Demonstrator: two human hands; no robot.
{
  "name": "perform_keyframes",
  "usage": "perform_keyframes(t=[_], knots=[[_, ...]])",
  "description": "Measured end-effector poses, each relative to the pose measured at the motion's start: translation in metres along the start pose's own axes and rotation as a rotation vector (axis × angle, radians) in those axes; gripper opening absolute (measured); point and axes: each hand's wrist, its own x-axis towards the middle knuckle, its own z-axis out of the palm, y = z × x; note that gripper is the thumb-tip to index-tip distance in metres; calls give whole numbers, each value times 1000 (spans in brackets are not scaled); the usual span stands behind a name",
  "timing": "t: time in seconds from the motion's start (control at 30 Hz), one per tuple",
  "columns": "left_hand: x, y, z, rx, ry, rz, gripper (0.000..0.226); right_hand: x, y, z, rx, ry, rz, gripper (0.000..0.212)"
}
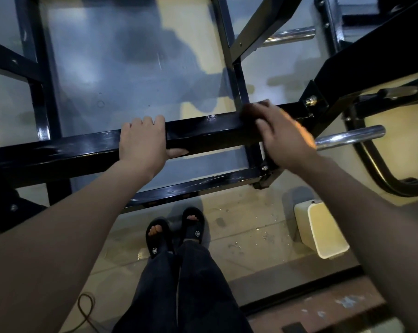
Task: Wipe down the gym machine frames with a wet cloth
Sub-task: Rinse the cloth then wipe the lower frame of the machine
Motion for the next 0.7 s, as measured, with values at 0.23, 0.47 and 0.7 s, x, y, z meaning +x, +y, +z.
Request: perform_keyframes(t=[0.23,0.47,0.7], knots=[[-1,-2,1,13,21,10,76,-5,-51,21,284,160,233,41],[0,-3,3,12,35,23,75,-9,-29,6,44,-82,-147,45],[1,-4,4,25,20,24,77,1,-6,-4,78,128,408,46]])
